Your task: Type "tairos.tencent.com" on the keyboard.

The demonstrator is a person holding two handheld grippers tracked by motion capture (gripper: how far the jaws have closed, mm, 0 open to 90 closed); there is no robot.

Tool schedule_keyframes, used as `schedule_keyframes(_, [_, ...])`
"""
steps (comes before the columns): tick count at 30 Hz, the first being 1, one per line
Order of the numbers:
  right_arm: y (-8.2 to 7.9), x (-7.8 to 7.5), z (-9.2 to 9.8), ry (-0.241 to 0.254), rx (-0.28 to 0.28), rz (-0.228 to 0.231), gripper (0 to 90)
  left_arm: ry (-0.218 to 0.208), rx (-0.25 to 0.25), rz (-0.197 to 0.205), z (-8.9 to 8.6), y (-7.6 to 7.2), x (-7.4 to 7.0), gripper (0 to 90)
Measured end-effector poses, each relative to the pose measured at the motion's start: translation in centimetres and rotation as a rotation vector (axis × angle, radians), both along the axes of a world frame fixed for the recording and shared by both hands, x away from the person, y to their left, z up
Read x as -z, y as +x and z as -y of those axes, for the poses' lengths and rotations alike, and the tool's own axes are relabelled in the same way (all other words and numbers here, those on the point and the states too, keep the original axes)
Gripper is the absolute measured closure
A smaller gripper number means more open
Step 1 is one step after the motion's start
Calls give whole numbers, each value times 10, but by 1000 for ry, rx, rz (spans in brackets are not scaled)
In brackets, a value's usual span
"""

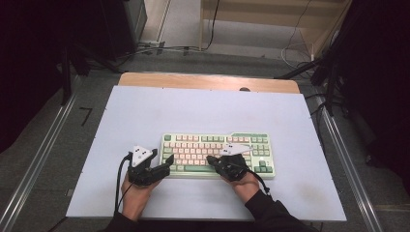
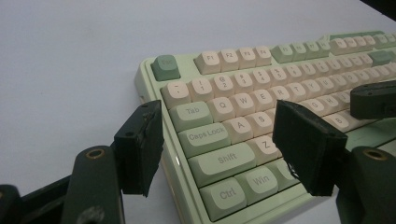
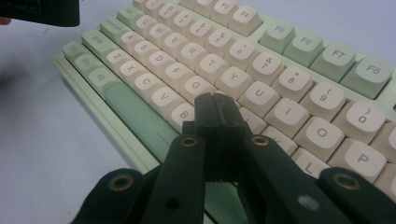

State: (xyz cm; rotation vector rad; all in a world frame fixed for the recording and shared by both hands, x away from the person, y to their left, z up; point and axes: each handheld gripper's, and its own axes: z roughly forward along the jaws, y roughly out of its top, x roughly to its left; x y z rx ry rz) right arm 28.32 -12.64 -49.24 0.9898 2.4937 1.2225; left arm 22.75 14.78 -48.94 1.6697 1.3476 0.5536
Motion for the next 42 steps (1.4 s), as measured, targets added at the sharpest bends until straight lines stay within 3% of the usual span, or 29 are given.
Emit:
schedule_keyframes(32, [1, 3, -2, -11, -6, 3, 866, 2, 7, -1, 1, 0, 0, 341])
schedule_keyframes(36, [2, -2, 3, 27, 12, -6, 774, -1, 6, 2, 0, 0, -1, 341])
schedule_keyframes(39, [6, -8, 11, 71, 55, -11, 468, -1, 9, 1, 0, 0, -1, 344])
schedule_keyframes(42, [9, -11, 20, 103, 123, 7, 363, 2, 15, 6, 2, 0, -1, 373])
